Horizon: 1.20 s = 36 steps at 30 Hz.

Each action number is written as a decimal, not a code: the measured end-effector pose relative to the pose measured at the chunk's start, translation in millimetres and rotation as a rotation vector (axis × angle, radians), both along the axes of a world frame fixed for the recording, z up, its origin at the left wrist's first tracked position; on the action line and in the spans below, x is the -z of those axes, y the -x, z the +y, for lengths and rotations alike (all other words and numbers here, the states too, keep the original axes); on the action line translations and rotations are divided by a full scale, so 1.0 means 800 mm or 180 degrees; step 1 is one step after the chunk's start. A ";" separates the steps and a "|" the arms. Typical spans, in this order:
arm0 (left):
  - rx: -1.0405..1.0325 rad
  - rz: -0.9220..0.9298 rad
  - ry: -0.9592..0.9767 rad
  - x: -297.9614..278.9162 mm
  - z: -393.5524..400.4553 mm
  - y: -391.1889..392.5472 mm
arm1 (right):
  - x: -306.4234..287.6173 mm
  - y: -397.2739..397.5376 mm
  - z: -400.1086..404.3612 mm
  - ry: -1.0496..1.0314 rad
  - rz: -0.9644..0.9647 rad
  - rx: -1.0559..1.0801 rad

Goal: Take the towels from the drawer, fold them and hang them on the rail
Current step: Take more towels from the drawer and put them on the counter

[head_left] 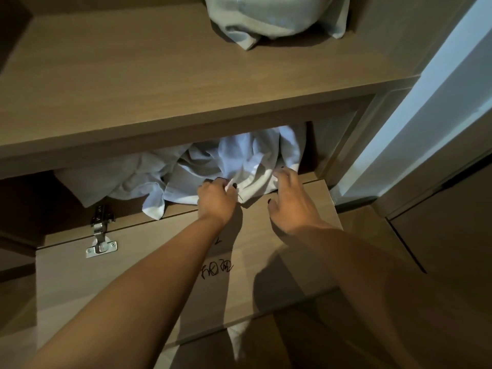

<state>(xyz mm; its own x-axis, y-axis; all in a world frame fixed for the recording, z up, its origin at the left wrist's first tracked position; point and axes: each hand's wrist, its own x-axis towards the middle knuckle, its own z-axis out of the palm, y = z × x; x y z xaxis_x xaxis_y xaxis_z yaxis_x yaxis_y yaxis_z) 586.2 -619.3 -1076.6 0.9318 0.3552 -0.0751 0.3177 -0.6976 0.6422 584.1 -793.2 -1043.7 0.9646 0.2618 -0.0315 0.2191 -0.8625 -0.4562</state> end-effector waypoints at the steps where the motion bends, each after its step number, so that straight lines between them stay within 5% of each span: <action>1: 0.0036 -0.0067 -0.0100 -0.001 0.006 -0.003 | 0.000 0.000 -0.001 0.0042 -0.0034 -0.0117; 9: 0.0691 -0.1437 0.0327 -0.057 0.038 0.039 | -0.018 -0.022 -0.005 -0.0164 -0.0469 -0.0015; 12: 0.0929 -0.1659 0.0847 -0.081 0.036 0.076 | -0.018 -0.020 -0.002 -0.0129 -0.0495 -0.0195; 17: 0.0420 -0.1863 0.2045 -0.102 0.022 0.109 | -0.021 -0.012 0.007 -0.0141 -0.0794 -0.0629; 22: -0.0532 -0.1548 0.2543 -0.109 0.027 0.114 | -0.029 -0.002 0.013 -0.0055 -0.0884 -0.0528; 26: -0.0409 -0.1050 0.2650 -0.105 0.037 0.116 | -0.037 -0.004 0.010 -0.0024 -0.0994 -0.0237; 32: 0.0113 0.1148 0.1508 -0.092 0.064 0.112 | -0.041 -0.001 0.019 -0.0247 -0.1023 -0.0094; 36: 0.0070 0.0829 0.0848 -0.086 0.069 0.114 | -0.036 0.004 0.029 -0.0040 -0.0932 -0.0523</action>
<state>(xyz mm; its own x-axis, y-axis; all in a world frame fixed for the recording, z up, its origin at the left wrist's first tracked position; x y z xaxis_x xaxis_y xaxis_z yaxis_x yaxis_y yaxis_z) 495.1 -563.8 -1007.5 0.8764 0.2713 -0.3979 0.4812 -0.5252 0.7018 581.2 -770.2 -1014.7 0.8771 0.4132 0.2450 0.4782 -0.7994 -0.3637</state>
